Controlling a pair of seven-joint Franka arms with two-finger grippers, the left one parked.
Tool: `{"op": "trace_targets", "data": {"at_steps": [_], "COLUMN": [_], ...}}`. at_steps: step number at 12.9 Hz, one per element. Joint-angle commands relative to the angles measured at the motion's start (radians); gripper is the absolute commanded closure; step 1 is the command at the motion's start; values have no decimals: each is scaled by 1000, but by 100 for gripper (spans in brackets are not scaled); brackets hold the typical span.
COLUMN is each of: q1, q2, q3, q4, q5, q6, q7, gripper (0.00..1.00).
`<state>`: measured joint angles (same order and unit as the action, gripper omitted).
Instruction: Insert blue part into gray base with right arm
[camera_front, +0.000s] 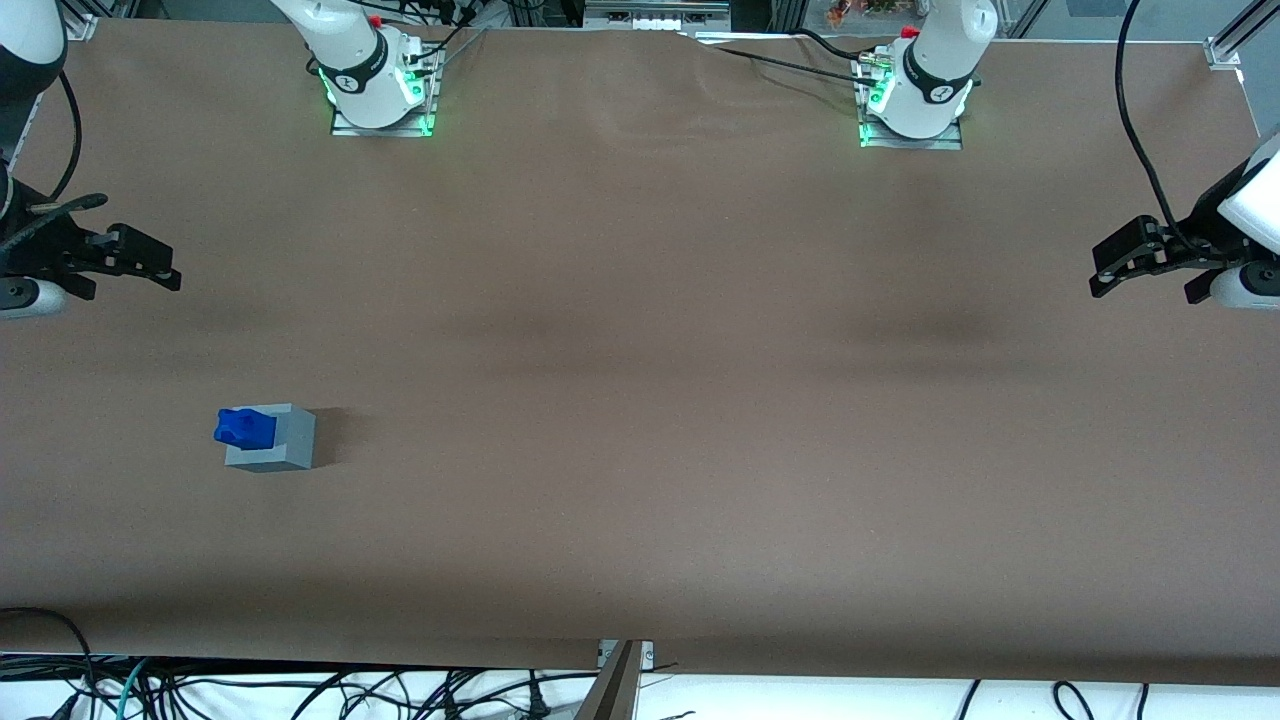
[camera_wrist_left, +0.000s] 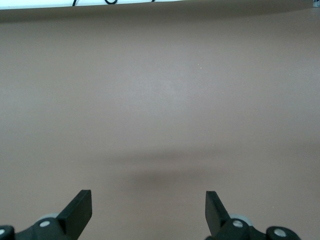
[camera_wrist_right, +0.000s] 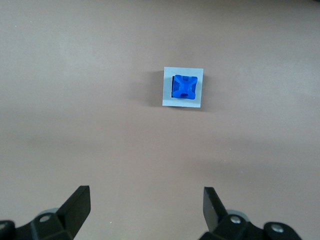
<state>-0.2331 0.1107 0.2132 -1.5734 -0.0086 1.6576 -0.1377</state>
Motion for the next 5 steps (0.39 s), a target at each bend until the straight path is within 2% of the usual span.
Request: {"op": "trace_targets", "data": {"at_steps": [1,5], "q1": [-9,-9], "q2": [9,9], "q3": [14,15], "q4": [15,16], "q5": [-16,-30], "q6": [-10,-12], "q7": [6,1], "gripper": [0,0]}}
